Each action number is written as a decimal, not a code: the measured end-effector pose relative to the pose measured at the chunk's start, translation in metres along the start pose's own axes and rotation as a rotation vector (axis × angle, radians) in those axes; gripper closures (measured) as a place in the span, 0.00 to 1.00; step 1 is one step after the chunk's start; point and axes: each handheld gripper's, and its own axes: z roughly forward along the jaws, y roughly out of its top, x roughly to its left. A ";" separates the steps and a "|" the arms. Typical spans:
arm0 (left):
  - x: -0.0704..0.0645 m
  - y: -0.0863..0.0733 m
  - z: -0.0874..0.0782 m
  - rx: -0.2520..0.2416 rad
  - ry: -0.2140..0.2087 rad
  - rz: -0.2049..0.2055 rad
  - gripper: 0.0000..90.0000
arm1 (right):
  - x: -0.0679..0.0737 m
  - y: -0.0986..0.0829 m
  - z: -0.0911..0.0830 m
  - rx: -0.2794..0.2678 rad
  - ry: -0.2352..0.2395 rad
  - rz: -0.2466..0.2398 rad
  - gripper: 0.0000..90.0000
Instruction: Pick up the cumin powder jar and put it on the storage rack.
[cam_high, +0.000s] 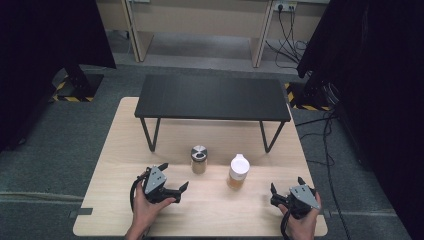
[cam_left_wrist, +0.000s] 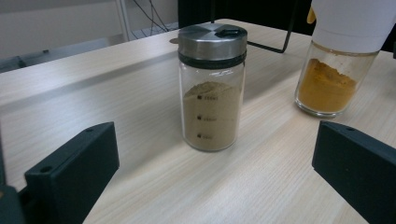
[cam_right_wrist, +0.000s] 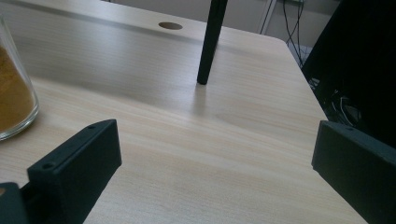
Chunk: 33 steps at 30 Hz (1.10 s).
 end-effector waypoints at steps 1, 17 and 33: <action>0.003 0.005 0.009 0.009 -0.015 0.004 0.00 | 0.000 0.000 0.000 0.000 0.000 0.002 0.01; 0.010 0.033 0.060 0.116 -0.049 0.033 0.00 | 0.001 0.000 0.001 -0.002 -0.004 -0.006 0.02; 0.020 0.045 0.101 0.159 -0.077 0.018 0.09 | 0.000 0.001 0.001 0.001 0.006 -0.010 0.03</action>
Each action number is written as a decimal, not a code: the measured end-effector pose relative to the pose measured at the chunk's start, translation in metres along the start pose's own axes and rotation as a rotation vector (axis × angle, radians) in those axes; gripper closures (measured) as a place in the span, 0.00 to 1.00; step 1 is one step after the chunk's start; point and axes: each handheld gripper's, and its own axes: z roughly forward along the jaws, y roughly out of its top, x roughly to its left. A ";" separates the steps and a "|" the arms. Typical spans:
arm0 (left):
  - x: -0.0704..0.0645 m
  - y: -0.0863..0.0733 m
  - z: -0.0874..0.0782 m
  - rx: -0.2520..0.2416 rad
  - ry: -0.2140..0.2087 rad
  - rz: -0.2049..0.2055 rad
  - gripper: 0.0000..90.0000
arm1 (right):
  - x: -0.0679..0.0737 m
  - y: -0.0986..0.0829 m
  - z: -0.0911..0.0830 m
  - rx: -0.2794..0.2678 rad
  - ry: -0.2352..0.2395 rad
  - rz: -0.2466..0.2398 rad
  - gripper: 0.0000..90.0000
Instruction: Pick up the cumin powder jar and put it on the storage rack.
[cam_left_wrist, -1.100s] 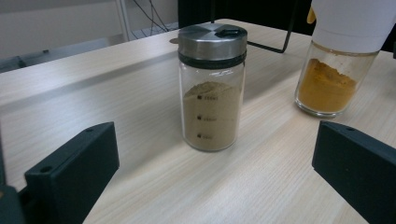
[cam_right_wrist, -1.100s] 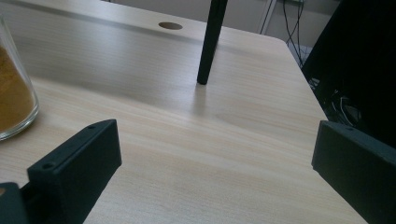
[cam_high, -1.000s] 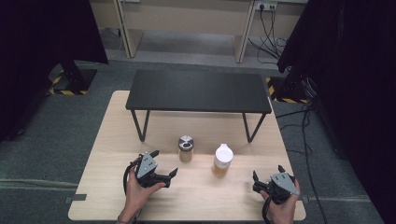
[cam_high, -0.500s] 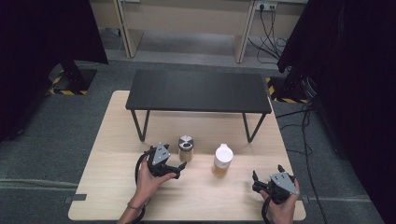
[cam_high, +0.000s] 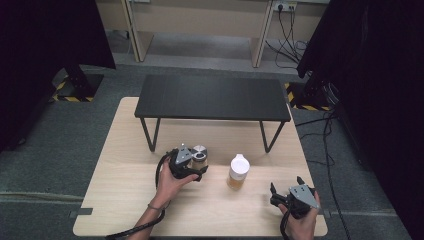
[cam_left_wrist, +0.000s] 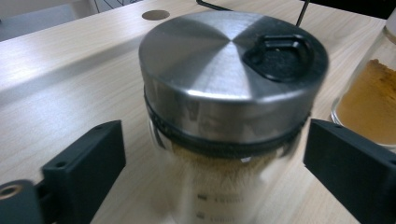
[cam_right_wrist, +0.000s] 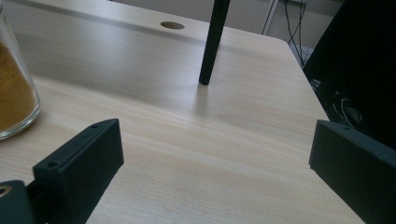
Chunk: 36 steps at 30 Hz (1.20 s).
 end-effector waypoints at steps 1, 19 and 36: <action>0.001 0.000 0.001 0.001 -0.003 0.002 0.11 | 0.000 0.000 0.000 0.000 0.000 0.000 0.03; 0.003 -0.001 0.001 0.003 -0.017 -0.041 0.34 | -0.002 0.001 0.000 0.004 0.011 -0.001 0.05; -0.024 0.014 -0.093 -0.048 0.029 -0.032 0.34 | -0.001 0.001 0.000 0.004 0.010 -0.007 0.08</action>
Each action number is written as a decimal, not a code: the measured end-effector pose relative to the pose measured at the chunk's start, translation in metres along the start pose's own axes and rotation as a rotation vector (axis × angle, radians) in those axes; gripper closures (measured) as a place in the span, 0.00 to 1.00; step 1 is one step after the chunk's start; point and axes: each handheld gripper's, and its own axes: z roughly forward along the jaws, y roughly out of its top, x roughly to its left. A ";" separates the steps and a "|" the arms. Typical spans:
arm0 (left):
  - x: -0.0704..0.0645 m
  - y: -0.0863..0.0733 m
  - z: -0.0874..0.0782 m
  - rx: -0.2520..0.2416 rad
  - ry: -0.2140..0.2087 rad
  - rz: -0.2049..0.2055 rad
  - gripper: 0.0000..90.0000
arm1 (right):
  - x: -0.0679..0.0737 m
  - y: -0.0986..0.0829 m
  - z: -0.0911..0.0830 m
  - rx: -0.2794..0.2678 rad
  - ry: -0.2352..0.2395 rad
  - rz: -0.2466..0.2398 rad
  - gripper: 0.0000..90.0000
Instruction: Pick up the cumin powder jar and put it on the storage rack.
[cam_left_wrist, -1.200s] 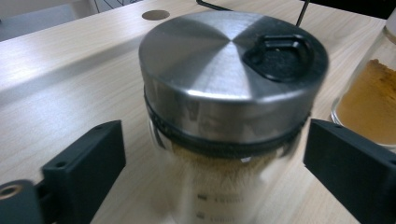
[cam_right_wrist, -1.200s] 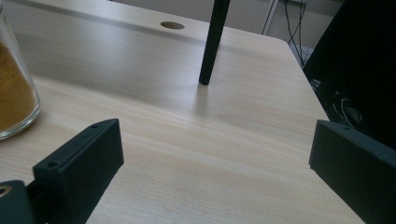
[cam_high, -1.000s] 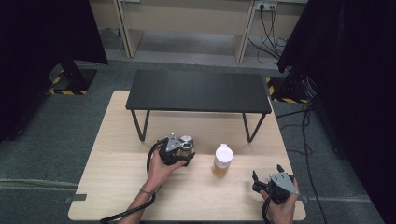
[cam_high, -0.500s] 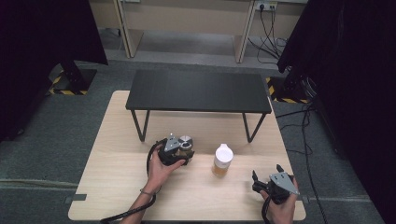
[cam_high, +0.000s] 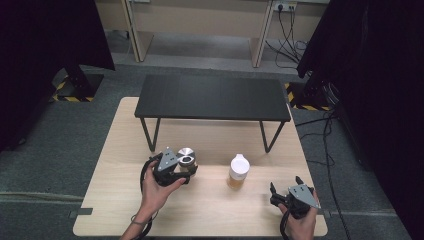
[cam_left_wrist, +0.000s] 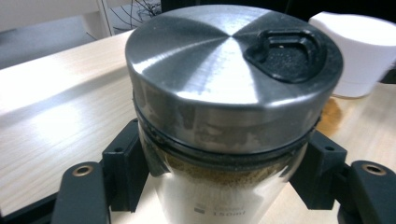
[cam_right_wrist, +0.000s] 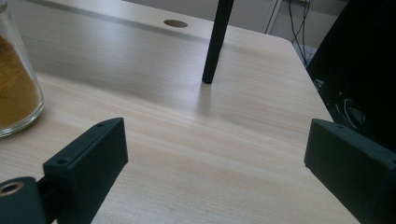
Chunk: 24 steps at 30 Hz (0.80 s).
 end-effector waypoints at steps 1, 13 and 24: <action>-0.001 0.000 -0.003 0.000 0.003 0.005 0.34 | 0.000 -0.001 0.000 -0.003 -0.001 0.003 0.08; -0.014 0.010 -0.048 -0.036 0.014 0.010 0.34 | 0.000 -0.001 -0.001 -0.006 -0.005 0.013 0.08; -0.011 0.033 -0.054 -0.045 0.007 -0.015 0.34 | -0.002 -0.001 -0.001 -0.007 0.004 0.014 0.09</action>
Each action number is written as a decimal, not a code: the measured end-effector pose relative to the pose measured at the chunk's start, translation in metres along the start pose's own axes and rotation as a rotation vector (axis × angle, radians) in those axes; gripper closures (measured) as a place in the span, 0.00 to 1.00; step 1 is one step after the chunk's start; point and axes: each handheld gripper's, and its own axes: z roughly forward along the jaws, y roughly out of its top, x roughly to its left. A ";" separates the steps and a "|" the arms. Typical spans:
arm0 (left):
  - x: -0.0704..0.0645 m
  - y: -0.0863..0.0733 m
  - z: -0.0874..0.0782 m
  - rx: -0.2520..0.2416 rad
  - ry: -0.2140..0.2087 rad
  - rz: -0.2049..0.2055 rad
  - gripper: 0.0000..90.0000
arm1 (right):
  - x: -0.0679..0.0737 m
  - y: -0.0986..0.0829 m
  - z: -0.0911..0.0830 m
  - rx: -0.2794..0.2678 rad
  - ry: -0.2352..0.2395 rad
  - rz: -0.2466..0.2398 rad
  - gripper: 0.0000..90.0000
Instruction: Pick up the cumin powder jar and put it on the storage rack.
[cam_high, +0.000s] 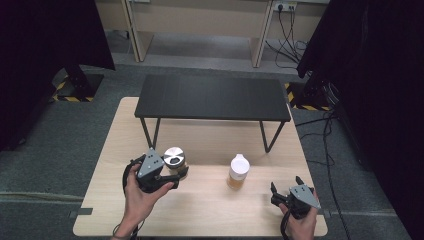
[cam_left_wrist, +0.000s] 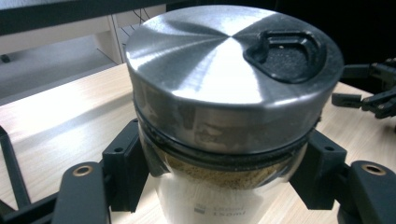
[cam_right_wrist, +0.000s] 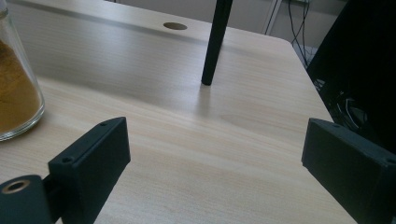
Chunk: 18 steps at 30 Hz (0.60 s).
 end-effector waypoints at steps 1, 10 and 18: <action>0.000 0.005 0.000 -0.001 0.002 0.002 0.34 | 0.000 0.000 0.000 -0.001 0.001 0.000 0.09; 0.009 0.049 0.000 -0.022 0.044 0.008 0.34 | -0.002 0.001 0.001 0.004 0.007 0.006 0.09; 0.018 0.089 0.006 -0.026 0.078 0.012 0.34 | -0.004 0.002 0.001 0.009 0.014 0.013 0.09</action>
